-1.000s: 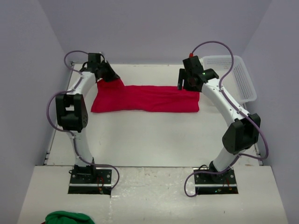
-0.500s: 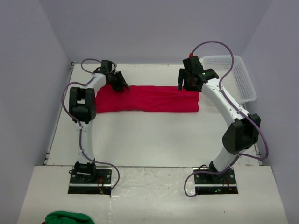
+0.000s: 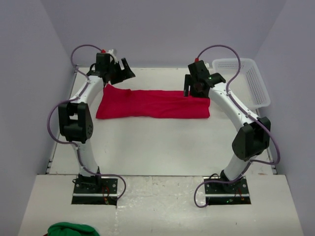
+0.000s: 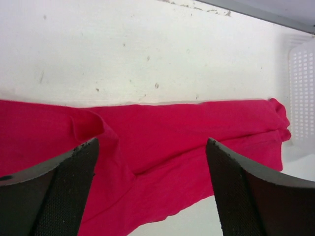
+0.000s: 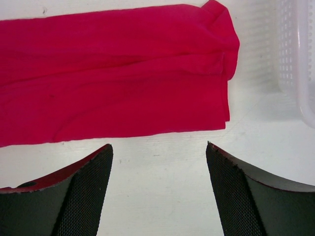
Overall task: Fold and stack the t-shirts
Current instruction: Fold the other side of the tshirt into a rectangle, then rotate the tshirt 90 degrees
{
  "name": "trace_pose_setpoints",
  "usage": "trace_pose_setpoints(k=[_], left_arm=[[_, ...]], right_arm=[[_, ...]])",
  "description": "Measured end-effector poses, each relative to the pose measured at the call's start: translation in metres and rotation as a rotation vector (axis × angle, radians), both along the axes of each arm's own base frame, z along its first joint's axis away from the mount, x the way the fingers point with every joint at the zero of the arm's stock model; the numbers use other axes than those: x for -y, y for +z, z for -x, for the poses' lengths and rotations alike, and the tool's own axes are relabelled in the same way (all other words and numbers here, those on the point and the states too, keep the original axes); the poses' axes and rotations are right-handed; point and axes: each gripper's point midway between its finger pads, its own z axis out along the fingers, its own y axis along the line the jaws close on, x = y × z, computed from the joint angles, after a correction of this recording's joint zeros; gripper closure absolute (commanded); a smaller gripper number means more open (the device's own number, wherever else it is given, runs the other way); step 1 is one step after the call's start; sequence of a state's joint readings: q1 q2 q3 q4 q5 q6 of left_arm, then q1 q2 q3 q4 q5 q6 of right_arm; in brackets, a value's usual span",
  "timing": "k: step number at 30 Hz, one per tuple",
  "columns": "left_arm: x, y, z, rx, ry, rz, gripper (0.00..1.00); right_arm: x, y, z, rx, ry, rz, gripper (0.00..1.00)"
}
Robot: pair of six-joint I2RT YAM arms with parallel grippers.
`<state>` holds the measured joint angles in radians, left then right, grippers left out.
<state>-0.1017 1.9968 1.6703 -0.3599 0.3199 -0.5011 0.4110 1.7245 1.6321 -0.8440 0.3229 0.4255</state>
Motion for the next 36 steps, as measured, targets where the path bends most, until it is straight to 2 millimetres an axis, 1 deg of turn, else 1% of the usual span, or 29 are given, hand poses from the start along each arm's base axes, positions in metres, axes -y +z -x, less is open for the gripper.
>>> trace_pose_setpoints(k=[1,2,4,6,9,10,11,12,13,14,15,17,19,21,23,26,29,30,32,36], left_arm=[[0.0,0.011,-0.002,0.033,-0.003,-0.001,0.05],[0.0,0.018,-0.003,0.056,-0.008,-0.005,0.05],[-0.001,0.022,-0.004,0.07,-0.01,-0.011,0.14],[-0.004,0.018,-0.003,0.053,0.002,-0.024,0.2],[-0.009,0.012,0.001,0.029,0.029,-0.041,0.24],[-0.012,0.008,0.006,0.016,0.043,-0.049,0.3],[-0.015,0.004,0.013,0.002,0.057,-0.051,0.37],[-0.018,0.001,0.023,-0.017,0.07,-0.05,0.54],[-0.022,-0.002,0.033,-0.039,0.086,-0.044,0.98],[-0.026,-0.003,0.042,-0.058,0.102,-0.034,1.0],[-0.032,-0.002,0.049,-0.066,0.106,-0.022,1.0],[-0.047,0.002,0.053,-0.077,0.134,0.029,1.0],[-0.069,0.001,0.052,-0.092,0.175,0.081,1.0],[-0.089,-0.007,0.048,-0.115,0.216,0.115,1.0],[-0.101,-0.021,0.043,-0.146,0.246,0.138,1.0],[-0.1,-0.046,0.031,-0.204,0.242,0.164,1.0],[-0.093,-0.069,0.02,-0.248,0.223,0.184,1.0],[-0.091,-0.077,0.018,-0.262,0.218,0.187,1.0],[-0.088,-0.09,0.019,-0.292,0.213,0.19,1.0],[-0.09,-0.105,0.016,-0.324,0.223,0.18,1.0]], right_arm=[[-0.002,-0.002,0.0,-0.005,0.005,0.002,0.23],[-0.004,-0.003,0.001,-0.008,0.009,0.003,0.23],[-0.006,-0.004,0.001,-0.01,0.015,0.004,0.23],[-0.008,-0.004,0.002,-0.01,0.019,0.004,0.23],[-0.009,-0.004,0.002,-0.009,0.021,0.004,0.23],[-0.009,-0.003,0.003,-0.005,0.021,0.002,0.22],[-0.008,-0.004,0.004,-0.003,0.021,0.001,0.23],[-0.007,-0.005,0.005,-0.005,0.021,0.002,0.24],[-0.006,-0.006,0.007,-0.01,0.021,0.004,0.28],[-0.006,-0.006,0.008,-0.012,0.021,0.005,0.68],[-0.006,-0.007,0.008,-0.015,0.025,0.009,1.0],[-0.007,-0.01,0.008,-0.029,0.011,0.001,1.0],[-0.011,-0.013,0.004,-0.038,0.012,-0.008,1.0],[-0.019,-0.02,-0.003,-0.055,0.02,-0.023,1.0],[-0.028,-0.027,-0.013,-0.078,0.03,-0.033,1.0],[-0.039,-0.039,-0.035,-0.089,0.033,-0.034,1.0],[-0.044,-0.054,-0.046,-0.113,0.034,-0.024,1.0],[-0.044,-0.06,-0.046,-0.127,0.034,-0.019,1.0],[-0.044,-0.064,-0.044,-0.144,0.035,-0.014,1.0],[-0.046,-0.06,-0.045,-0.146,0.039,-0.02,1.0]])
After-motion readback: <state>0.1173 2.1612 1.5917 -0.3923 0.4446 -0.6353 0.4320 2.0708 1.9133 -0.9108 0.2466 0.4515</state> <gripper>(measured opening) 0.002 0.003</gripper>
